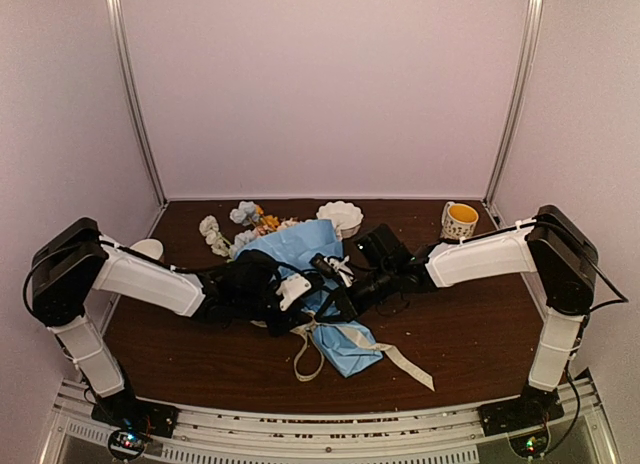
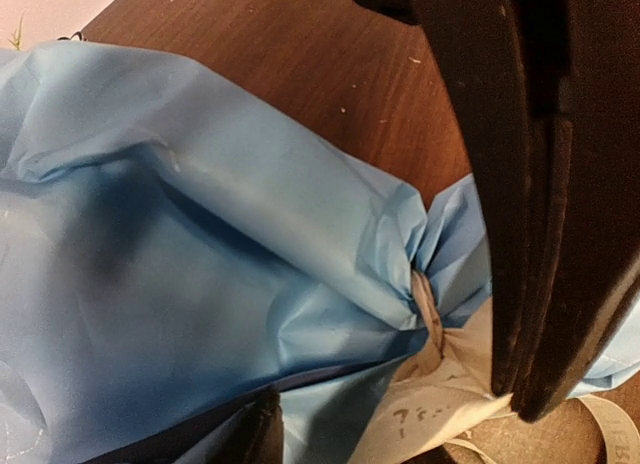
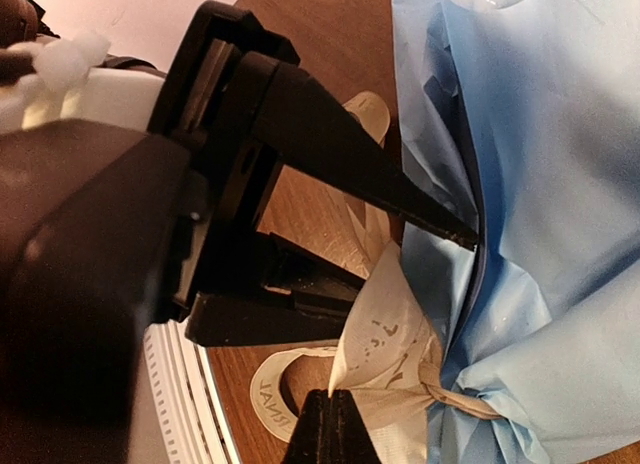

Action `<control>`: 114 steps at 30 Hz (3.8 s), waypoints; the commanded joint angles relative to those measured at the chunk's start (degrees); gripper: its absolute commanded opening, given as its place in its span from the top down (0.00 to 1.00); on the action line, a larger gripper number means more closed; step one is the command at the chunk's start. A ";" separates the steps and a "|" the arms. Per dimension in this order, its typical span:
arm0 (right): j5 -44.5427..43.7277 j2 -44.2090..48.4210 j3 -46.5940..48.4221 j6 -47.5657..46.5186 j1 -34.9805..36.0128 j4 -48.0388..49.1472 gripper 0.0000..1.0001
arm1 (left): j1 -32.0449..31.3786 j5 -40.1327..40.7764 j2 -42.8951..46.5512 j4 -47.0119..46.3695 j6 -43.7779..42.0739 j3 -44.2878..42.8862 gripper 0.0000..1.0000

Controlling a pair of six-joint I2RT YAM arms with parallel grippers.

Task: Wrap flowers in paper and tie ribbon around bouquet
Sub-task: Cross the half-tied ribbon over the folded bouquet.

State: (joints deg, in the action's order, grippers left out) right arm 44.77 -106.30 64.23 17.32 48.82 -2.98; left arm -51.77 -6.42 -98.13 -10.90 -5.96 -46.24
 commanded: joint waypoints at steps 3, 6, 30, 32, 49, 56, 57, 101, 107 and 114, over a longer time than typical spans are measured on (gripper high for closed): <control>2.65 1.13 -0.06 0.31 -0.10 1.58 1.00 | -0.61 2.67 -1.04 -2.65 0.44 -1.39 0.74; 3.10 1.14 -0.25 0.97 -0.11 2.33 1.00 | -0.95 4.46 -1.15 -2.55 1.04 -1.51 0.98; -7.90 -2.70 9.42 -1.69 -2.06 -9.21 0.80 | -4.06 11.31 1.18 -5.68 1.81 2.20 0.99; -8.37 -3.75 10.48 -3.93 -1.78 -11.84 0.81 | -4.05 11.51 1.18 -5.72 1.88 2.20 0.99; -3.72 -7.54 12.04 -5.51 0.12 -11.51 0.77 | -4.05 11.42 1.10 -5.80 2.57 2.56 1.00; -6.18 -8.54 12.69 -5.14 0.14 -11.03 0.70 | -4.06 11.27 0.83 -5.72 2.68 2.47 1.00; -6.12 -8.69 12.82 -5.07 0.15 -10.88 0.69 | -4.05 11.26 0.82 -5.72 2.70 2.47 1.00; -4.58 -6.54 8.46 1.53 -1.97 -4.22 1.00 | -4.04 12.07 6.69 -4.12 2.78 4.66 0.81; -4.41 -5.62 8.29 1.40 -1.97 -4.58 1.00 | -4.04 11.05 8.10 -2.69 0.35 5.71 0.84; -3.47 -4.90 7.84 0.98 -1.88 -4.73 0.99 | -4.04 9.64 4.99 2.19 -3.92 1.82 0.84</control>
State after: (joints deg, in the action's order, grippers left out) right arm 41.54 -113.93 72.38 19.40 47.16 -7.14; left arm -55.61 4.80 -91.18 -11.40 -6.00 -41.71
